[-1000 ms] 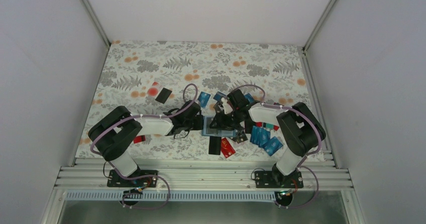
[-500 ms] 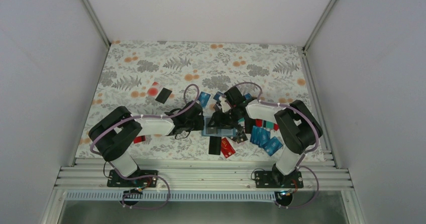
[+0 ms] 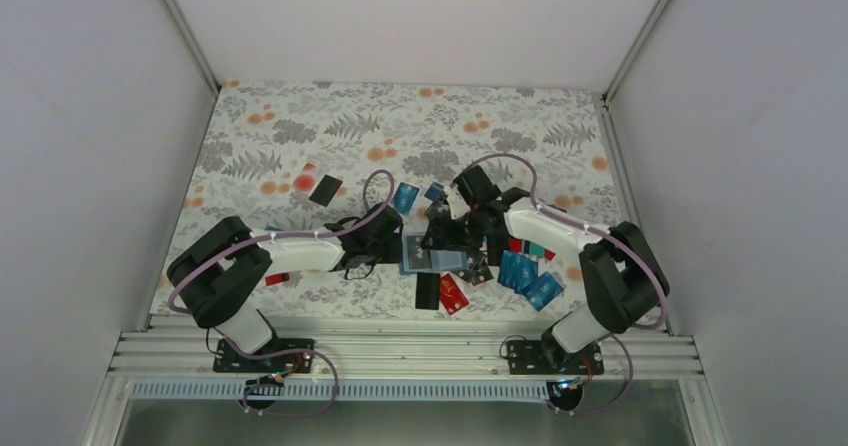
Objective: Put the credit cards into the card holder
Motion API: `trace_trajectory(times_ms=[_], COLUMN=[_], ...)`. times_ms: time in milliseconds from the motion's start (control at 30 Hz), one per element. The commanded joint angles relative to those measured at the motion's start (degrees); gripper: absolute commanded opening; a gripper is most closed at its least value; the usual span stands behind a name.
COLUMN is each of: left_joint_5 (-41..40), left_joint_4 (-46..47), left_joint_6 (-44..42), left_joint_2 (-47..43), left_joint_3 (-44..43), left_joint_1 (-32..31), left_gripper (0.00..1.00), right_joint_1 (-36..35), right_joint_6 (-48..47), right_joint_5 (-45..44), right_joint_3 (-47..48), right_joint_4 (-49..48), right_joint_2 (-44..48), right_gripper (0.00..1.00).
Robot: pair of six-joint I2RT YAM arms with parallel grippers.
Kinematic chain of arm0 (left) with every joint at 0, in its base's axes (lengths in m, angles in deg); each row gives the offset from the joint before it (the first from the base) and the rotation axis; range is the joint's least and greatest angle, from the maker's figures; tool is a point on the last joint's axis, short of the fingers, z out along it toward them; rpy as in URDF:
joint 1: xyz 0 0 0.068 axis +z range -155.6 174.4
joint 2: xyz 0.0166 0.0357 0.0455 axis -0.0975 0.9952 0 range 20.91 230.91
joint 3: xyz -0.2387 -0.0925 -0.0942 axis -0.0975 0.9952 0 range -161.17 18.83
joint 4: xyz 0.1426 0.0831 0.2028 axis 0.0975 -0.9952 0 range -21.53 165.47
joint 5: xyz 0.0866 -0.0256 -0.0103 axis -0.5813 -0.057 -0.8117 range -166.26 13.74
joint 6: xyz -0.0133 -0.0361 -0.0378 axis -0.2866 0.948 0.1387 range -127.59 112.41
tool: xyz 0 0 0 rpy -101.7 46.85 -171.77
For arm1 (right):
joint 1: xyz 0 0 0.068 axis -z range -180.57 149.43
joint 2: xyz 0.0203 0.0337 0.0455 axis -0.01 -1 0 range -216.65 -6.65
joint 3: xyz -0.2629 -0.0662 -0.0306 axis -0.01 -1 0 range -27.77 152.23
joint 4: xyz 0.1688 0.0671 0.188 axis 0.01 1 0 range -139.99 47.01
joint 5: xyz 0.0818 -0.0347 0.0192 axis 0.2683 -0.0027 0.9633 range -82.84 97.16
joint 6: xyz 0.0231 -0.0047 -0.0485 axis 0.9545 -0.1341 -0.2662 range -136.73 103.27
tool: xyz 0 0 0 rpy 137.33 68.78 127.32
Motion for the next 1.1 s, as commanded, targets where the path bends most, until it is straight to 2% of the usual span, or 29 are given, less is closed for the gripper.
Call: trace_trajectory(times_ms=[0, 300, 467, 733, 1067], left_joint_5=[-2.0, -4.6, -6.0, -7.1, -6.3], left_joint_4=[-6.3, -9.9, -10.5, -10.5, -8.9], left_joint_6=[-1.2, -1.7, -3.6, -7.5, -8.9], left_joint_2=[-1.2, -8.1, -11.3, -14.8, -19.3], left_joint_3=[-0.6, 0.7, 2.0, 4.3, 8.3], left_joint_1=[-0.2, -0.9, -0.9, -0.8, -0.5], left_gripper=[0.33, 0.61, 0.71, 0.93, 0.96], right_joint_1=[-0.1, -4.4, -10.5, -19.0, -21.2], right_joint_6=[0.2, 8.8, 16.7, 27.6, 31.6], right_joint_5=[-2.4, -10.0, -15.9, -21.5, -23.8], right_joint_3=[-2.0, -5.3, -3.3, 5.3, 12.0], right_joint_4=[4.2, 11.3, 13.9, 18.0, 20.7], right_joint_2=[5.0, 11.6, 8.6, -1.2, -11.7], right_gripper=[0.69, 0.76, 0.79, 0.82, 0.86])
